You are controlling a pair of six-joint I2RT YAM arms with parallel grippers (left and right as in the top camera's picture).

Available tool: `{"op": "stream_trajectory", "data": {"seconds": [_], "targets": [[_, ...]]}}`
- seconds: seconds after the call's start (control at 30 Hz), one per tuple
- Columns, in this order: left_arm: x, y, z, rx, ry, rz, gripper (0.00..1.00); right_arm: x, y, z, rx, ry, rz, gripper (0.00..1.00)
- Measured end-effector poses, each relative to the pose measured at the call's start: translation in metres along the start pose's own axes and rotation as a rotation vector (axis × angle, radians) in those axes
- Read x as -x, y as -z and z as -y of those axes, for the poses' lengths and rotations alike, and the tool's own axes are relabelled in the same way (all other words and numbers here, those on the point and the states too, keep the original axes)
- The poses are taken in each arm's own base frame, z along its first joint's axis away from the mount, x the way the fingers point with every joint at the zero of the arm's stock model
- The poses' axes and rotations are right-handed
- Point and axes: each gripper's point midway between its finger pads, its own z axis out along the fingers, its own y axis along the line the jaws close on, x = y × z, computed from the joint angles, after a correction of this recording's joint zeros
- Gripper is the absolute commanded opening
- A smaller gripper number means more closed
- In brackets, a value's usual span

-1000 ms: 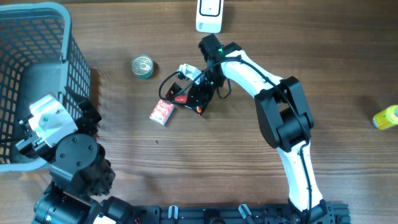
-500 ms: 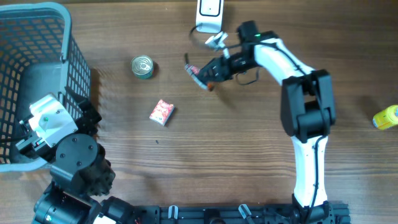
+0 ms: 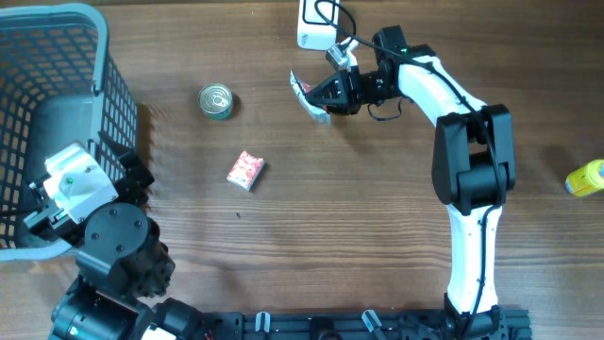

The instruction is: Scan the item barcode

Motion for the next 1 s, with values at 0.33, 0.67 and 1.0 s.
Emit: {"op": "stream_trajectory", "data": {"seconds": [0.33,0.67,1.0], "targets": [[0.000,0.000,0.000,0.000,0.000,0.000,1.00,0.005,0.000,0.000,0.000,-0.277,0.001,0.17],[-0.007,0.000,-0.001,0.002,-0.046,-0.020,1.00,0.009,0.001,0.000,0.001,-0.513,0.003,0.04],[-0.007,0.000,-0.001,0.002,-0.046,-0.020,1.00,0.016,0.001,-0.001,0.001,-0.573,0.005,0.05]]}}
